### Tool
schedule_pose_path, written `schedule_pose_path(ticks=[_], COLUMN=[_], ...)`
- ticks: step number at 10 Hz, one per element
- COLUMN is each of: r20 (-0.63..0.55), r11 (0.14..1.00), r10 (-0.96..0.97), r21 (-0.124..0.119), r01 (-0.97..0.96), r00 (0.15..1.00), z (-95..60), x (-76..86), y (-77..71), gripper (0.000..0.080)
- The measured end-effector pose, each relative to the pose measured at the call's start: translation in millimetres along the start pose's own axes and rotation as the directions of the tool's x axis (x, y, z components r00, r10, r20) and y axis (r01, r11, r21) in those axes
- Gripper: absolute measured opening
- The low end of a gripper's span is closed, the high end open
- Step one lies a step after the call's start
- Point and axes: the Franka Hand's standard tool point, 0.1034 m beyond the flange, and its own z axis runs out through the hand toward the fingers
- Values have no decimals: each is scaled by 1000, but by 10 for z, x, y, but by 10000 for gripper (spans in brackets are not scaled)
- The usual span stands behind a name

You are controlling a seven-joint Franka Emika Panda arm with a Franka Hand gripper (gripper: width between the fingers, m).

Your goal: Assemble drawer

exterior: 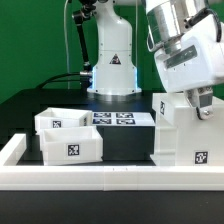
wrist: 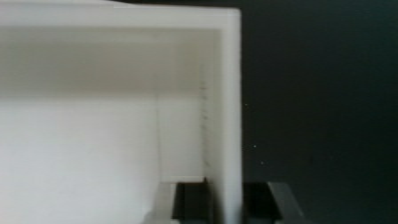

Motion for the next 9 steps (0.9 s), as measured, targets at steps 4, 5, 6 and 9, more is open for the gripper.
schedule_pose_path(ticks=[4, 5, 6, 9], r20=[-5, -7, -7, 2], r11=[1000, 1000, 1000, 944], r10=[-11, -13, -19, -329], r21=[16, 21, 22, 16], r01=[11, 13, 19, 329], r00=[1000, 1000, 1000, 944], z=[-24, -34, -40, -371], x=[-1, -1, -2, 61], y=[-48, -67, -70, -44], gripper=[351, 550, 619, 648])
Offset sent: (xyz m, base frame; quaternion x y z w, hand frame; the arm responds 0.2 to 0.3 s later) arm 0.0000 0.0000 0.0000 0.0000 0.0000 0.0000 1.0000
